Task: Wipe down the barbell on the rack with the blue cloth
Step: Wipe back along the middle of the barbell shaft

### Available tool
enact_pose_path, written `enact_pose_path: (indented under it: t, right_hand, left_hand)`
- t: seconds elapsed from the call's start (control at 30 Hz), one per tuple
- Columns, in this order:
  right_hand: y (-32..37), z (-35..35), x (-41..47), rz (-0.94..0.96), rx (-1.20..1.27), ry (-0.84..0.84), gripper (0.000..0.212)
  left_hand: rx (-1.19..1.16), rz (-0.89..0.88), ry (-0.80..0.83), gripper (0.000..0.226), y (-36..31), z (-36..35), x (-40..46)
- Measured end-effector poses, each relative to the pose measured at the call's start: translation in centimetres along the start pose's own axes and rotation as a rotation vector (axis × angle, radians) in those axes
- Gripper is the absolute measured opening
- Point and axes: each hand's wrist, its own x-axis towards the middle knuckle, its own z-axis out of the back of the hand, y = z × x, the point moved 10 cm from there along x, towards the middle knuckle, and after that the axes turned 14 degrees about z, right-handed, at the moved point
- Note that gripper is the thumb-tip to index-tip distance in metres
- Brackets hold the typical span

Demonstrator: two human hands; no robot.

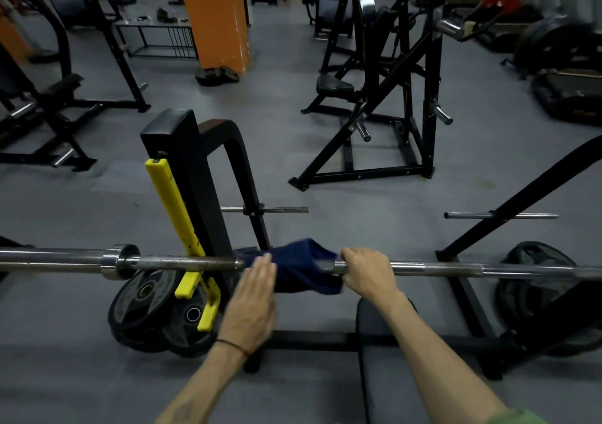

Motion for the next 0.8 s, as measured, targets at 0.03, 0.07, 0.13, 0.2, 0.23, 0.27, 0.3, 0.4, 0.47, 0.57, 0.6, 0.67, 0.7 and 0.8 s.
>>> enact_pose_path:
  t: [0.03,0.07,0.13,0.2,0.23,0.27,0.3,0.4,0.47,0.57,0.6,0.67,0.7,0.8]
  right_hand:
    - [0.3,-0.2,0.0,0.002,-0.002,0.017,0.028]
    - [0.5,-0.3,-0.1,0.011,-0.009,0.031,0.023]
    - [0.7,-0.2,0.2,0.008,-0.027,0.048,0.015]
    - [0.6,-0.3,0.2,-0.019,-0.012,0.075,0.017]
    - [0.6,-0.5,0.0,-0.026,0.000,0.089,0.022]
    - [0.6,-0.5,0.0,-0.020,0.002,0.087,0.027]
    - [0.5,-0.4,0.0,-0.013,0.000,0.077,0.030]
    - [0.4,-0.1,-0.3,0.024,0.001,0.068,0.026]
    - [0.4,0.2,-0.3,0.034,0.001,0.057,0.035]
    - [0.4,0.5,0.0,0.001,-0.030,0.026,0.039]
    - [0.4,0.5,0.1,-0.002,-0.043,0.012,0.039]
    - [0.7,0.4,0.1,-0.002,-0.070,0.021,0.033]
    - [0.7,0.3,0.1,-0.003,-0.060,0.041,0.026]
    - [0.6,0.0,0.2,-0.024,-0.008,0.084,0.016]
  left_hand:
    - [0.014,0.036,-0.023,0.076,1.9,0.2,-0.5]
    - [0.011,0.072,-0.033,0.074,2.8,0.3,-0.7]
    - [-0.048,0.160,0.001,0.078,1.8,-0.1,0.0]
    - [-0.142,0.158,0.062,0.086,-2.6,-0.5,1.0]
    - [-0.166,0.087,0.075,0.089,-5.7,-0.6,1.4]
    - [-0.172,-0.005,0.086,0.091,-8.8,-0.7,1.5]
    - [-0.155,-0.092,0.099,0.093,-11.3,-0.8,1.4]
    - [-0.098,-0.154,0.093,0.091,-11.5,-0.6,1.1]
    - [-0.081,-0.101,0.096,0.088,-7.2,-0.3,0.9]
    - [-0.035,0.000,0.022,0.077,0.8,0.4,-0.1]
    - [-0.025,0.039,0.002,0.074,2.7,0.7,-0.4]
    - [-0.027,0.108,-0.014,0.075,3.5,0.6,-0.5]
    - [-0.061,0.136,0.001,0.081,2.6,0.3,-0.1]
    - [-0.142,0.070,0.087,0.095,-4.9,-0.3,1.4]
